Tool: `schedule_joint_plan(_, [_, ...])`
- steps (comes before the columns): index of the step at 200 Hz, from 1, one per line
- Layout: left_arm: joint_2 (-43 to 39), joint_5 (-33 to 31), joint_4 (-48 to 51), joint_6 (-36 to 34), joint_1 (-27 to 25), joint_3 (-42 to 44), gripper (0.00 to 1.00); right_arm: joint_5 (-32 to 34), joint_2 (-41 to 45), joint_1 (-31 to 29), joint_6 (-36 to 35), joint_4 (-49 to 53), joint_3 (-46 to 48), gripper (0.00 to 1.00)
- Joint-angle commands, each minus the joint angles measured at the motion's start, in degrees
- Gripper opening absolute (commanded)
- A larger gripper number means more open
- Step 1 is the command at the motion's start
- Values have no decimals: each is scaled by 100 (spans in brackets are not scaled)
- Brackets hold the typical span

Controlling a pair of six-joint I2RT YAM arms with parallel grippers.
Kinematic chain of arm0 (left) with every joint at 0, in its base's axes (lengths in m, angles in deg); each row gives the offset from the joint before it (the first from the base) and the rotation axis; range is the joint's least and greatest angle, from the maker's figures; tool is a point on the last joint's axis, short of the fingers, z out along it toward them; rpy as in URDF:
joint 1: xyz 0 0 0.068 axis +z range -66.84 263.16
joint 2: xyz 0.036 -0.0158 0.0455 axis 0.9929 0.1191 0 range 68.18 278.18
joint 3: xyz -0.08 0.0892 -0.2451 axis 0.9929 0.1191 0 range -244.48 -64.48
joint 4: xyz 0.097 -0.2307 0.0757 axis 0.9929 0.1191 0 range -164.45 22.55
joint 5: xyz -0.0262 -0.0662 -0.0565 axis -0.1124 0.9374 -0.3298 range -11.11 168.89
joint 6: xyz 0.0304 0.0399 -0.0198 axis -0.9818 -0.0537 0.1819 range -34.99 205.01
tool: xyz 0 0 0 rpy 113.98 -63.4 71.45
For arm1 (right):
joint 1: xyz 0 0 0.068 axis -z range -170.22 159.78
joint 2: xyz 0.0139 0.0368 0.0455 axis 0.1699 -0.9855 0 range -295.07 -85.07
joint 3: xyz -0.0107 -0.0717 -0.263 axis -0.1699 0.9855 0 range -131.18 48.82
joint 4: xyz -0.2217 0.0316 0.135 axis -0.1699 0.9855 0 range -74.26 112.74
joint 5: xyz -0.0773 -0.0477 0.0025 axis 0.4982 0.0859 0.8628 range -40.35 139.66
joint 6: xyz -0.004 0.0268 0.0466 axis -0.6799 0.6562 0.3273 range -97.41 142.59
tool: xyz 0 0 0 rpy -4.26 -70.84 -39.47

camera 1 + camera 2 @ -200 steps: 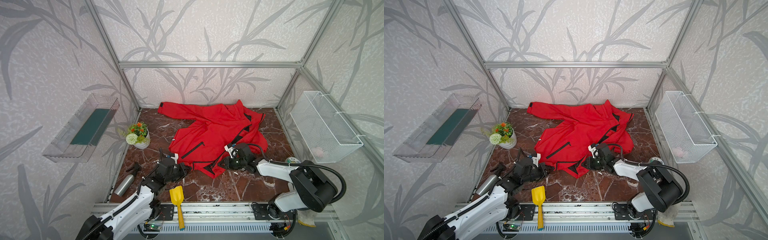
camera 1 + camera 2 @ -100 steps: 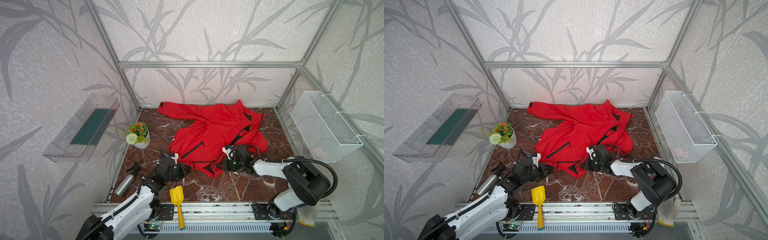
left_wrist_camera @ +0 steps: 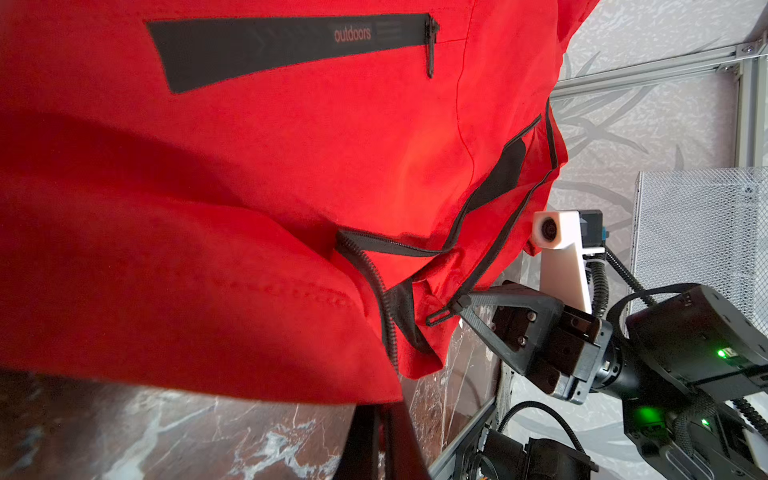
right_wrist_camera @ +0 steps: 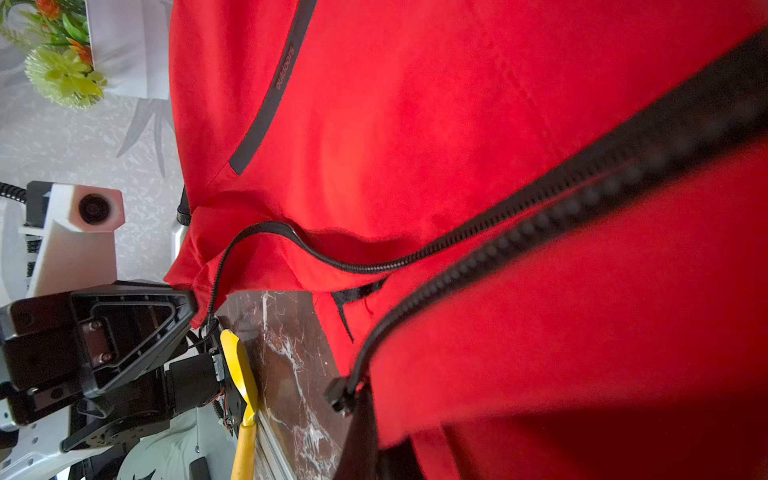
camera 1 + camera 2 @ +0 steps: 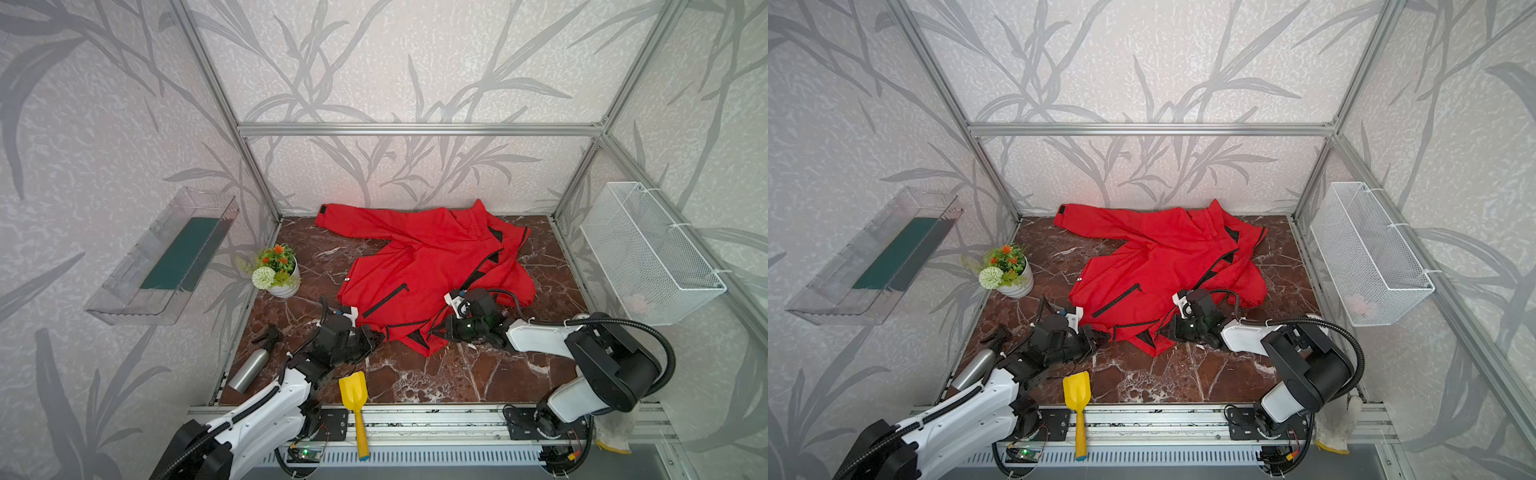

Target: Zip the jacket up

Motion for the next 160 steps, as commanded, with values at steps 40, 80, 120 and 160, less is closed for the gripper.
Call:
schedule_joint_plan(40, [185, 9, -295, 93, -120, -17, 0, 253, 368, -29, -277, 714, -39, 0])
schedule_joint_plan(80, [227, -18, -316, 76, -128, -52, 0, 27, 356, -26, -303, 589, -73, 0])
schedule_joint_plan(120, [255, -26, -352, 71, -131, -82, 0, -276, 146, -47, -171, -78, -111, 0])
schedule_joint_plan(160, [321, 6, -429, 91, -131, -175, 0, -471, -180, -62, -138, -262, -318, 0])
